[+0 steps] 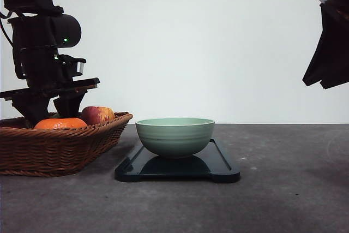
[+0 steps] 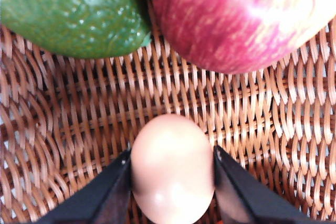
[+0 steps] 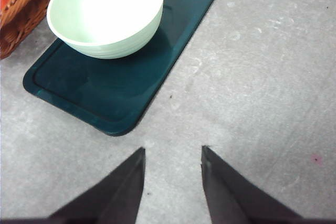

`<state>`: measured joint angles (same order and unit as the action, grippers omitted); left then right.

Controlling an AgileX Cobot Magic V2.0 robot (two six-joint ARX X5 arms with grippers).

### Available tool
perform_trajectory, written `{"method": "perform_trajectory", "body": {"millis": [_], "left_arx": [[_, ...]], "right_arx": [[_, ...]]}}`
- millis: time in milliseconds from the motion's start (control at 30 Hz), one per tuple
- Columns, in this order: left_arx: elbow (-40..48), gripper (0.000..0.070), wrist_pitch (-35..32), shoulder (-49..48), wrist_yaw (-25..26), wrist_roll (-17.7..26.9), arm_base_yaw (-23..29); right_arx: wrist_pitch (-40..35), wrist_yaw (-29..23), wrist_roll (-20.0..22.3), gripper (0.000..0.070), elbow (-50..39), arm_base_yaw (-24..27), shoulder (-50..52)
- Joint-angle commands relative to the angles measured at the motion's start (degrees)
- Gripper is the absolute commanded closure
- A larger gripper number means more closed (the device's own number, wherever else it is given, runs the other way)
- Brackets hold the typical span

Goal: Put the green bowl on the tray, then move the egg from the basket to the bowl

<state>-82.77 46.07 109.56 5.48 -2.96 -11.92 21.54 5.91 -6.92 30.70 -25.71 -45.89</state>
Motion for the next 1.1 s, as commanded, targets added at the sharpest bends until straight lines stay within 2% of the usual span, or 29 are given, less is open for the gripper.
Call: {"method": "perform_trajectory", "body": {"millis": [0, 333, 567, 633, 733, 900, 1067], "left_arx": [[-1.2, 0.0581, 0.5, 0.9, -0.1, 0.4, -0.3], [-1.2, 0.0582, -0.8, -4.8, -0.1, 0.4, -0.3], [-1.2, 0.0582, -1.0, -12.3, 2.0, -0.1, -0.5], [-1.2, 0.0582, -1.7, -14.5, 4.1, -0.7, -0.9], [-1.2, 0.0582, -4.3, -17.2, 10.4, -2.8, -1.6], [-1.2, 0.0582, -12.3, -18.3, 20.8, -9.1, -3.9], [-1.2, 0.0582, -17.3, -18.0, 21.7, -10.3, -8.0]], "right_arx": [[-0.5, -0.2, -0.6, 0.0491, 0.2, -0.3, -0.4], [-0.5, -0.2, -0.6, 0.0491, 0.2, -0.3, -0.4], [-0.5, -0.2, -0.6, 0.0491, 0.2, -0.3, -0.4], [-0.5, -0.2, -0.6, 0.0492, 0.2, -0.3, -0.4], [-0.6, -0.2, -0.6, 0.0491, 0.2, -0.3, -0.4], [-1.9, -0.2, -0.6, 0.0491, 0.2, -0.3, -0.4], [-2.3, -0.2, -0.6, 0.0491, 0.2, -0.3, -0.4]]}}
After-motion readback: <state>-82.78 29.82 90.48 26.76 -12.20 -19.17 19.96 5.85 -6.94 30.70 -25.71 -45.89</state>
